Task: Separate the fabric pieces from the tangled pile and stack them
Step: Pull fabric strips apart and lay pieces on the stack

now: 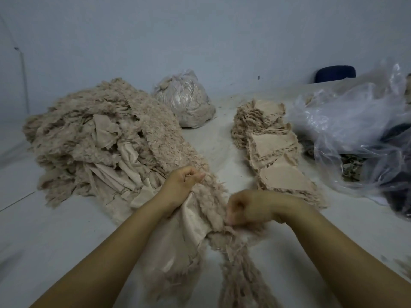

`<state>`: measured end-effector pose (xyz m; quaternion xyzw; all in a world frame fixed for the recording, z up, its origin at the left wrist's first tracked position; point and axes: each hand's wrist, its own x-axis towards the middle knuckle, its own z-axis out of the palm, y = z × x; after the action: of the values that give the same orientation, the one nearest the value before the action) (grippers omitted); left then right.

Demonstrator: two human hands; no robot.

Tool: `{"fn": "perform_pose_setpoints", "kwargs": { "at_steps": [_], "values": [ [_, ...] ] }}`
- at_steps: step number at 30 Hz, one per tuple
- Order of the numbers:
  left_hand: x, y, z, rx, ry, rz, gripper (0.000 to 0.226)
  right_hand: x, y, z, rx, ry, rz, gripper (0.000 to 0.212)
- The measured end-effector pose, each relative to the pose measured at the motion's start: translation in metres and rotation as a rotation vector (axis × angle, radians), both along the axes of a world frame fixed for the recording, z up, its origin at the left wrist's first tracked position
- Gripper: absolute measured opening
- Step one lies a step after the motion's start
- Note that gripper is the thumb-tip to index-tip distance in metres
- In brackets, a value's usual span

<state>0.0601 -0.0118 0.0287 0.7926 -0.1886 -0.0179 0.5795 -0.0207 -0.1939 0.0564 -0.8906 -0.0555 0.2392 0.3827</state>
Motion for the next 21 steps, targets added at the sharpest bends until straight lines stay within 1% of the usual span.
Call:
{"fn": "perform_pose_setpoints", "kwargs": {
  "at_steps": [1,2,3,4,5,7,8,9,11,13,15,17,19,21],
  "values": [
    [-0.001,-0.002,0.0,0.002,0.012,-0.024,0.028,0.001,0.003,0.0,0.036,-0.125,-0.091,0.02],
    [-0.004,-0.005,0.0,-0.004,0.022,-0.047,0.026,0.003,0.009,-0.003,0.166,-0.242,-0.181,0.037],
    [-0.006,-0.009,0.001,-0.011,0.029,-0.057,0.024,0.007,0.017,-0.008,0.261,-0.33,-0.21,0.051],
    [-0.008,-0.012,0.001,-0.022,0.038,-0.057,0.024,0.009,0.025,-0.014,0.294,-0.399,-0.202,0.057],
    [-0.01,-0.013,0.002,-0.038,0.049,-0.057,0.025,0.014,0.031,-0.024,0.316,-0.448,-0.2,0.052],
    [-0.012,-0.007,0.004,-0.035,0.078,-0.093,0.036,0.022,0.031,-0.037,0.329,-0.545,-0.336,0.018],
    [-0.013,0.0,0.003,0.006,0.104,-0.126,0.041,0.025,0.026,-0.04,0.301,-0.575,-0.405,0.005],
    [-0.013,0.007,0.002,0.073,0.126,-0.161,0.043,0.028,0.02,-0.043,0.268,-0.604,-0.44,0.01],
    [-0.012,0.019,-0.005,0.2,0.109,-0.201,0.034,0.03,0.012,-0.046,0.235,-0.618,-0.448,0.021],
    [-0.011,0.025,-0.011,0.171,0.119,-0.203,0.026,0.028,0.008,-0.049,0.288,-0.572,-0.422,0.023],
    [-0.013,0.023,-0.012,0.103,0.14,-0.191,0.025,0.022,0.009,-0.051,0.379,-0.489,-0.359,0.027],
    [-0.012,0.022,-0.012,0.152,0.068,-0.161,0.031,0.021,0.008,-0.051,0.369,-0.548,-0.336,0.03],
    [-0.01,0.028,-0.015,0.263,-0.031,-0.102,0.035,0.023,0.0,-0.048,0.319,-0.664,-0.463,0.036],
    [-0.009,0.036,-0.017,0.358,-0.095,-0.066,0.036,0.021,-0.007,-0.041,0.347,-0.697,-0.61,0.041]
  ]
}}
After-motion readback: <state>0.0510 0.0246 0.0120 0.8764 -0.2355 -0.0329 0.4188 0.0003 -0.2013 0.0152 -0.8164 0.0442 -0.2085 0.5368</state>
